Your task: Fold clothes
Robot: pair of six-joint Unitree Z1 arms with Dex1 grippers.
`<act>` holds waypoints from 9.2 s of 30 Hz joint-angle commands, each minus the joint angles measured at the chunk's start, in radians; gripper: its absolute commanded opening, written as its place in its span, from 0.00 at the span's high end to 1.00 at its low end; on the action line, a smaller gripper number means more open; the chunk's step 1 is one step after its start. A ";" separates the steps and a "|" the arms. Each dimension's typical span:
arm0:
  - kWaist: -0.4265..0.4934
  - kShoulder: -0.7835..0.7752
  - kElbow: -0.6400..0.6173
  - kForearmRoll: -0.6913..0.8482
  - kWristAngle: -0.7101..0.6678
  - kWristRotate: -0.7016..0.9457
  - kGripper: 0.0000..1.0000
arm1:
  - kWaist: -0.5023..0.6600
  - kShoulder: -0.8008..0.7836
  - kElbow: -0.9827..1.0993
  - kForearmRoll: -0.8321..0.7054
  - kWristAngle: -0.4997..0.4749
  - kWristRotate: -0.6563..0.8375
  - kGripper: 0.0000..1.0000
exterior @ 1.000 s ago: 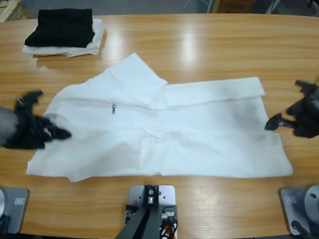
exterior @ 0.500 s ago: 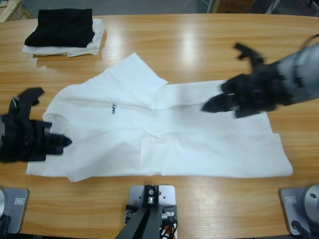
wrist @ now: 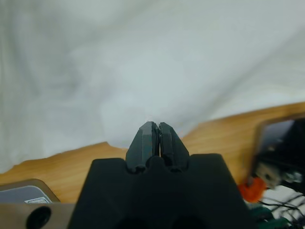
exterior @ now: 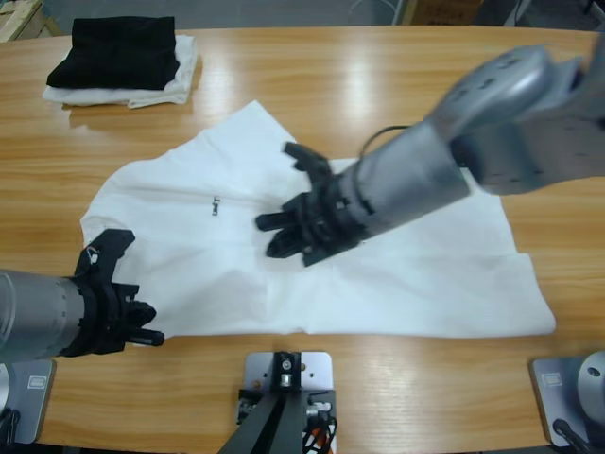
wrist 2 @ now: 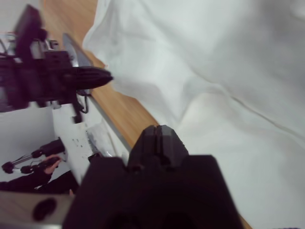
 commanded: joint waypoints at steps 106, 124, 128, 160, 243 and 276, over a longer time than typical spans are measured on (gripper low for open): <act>0.658 1.121 -1.786 0.744 -0.174 1.275 0.10 | -0.790 -0.156 0.112 0.387 -0.271 -0.370 0.00; 0.612 1.152 -1.811 0.814 -0.042 1.338 0.07 | -0.801 -0.143 0.113 0.384 -0.279 -0.372 0.00; 0.626 1.153 -1.817 0.817 -0.056 1.335 0.09 | -0.805 -0.129 0.112 0.378 -0.278 -0.373 0.00; 0.579 1.143 -1.854 0.880 0.005 1.280 1.00 | -0.834 -0.134 0.130 0.368 -0.281 -0.373 0.00; 0.589 0.992 -2.041 1.006 0.015 1.175 1.00 | -0.990 -0.128 0.130 0.321 -0.178 -0.401 1.00; 0.476 0.316 -1.048 0.889 -0.018 1.121 1.00 | -0.964 -0.249 0.053 0.804 -0.104 -0.449 1.00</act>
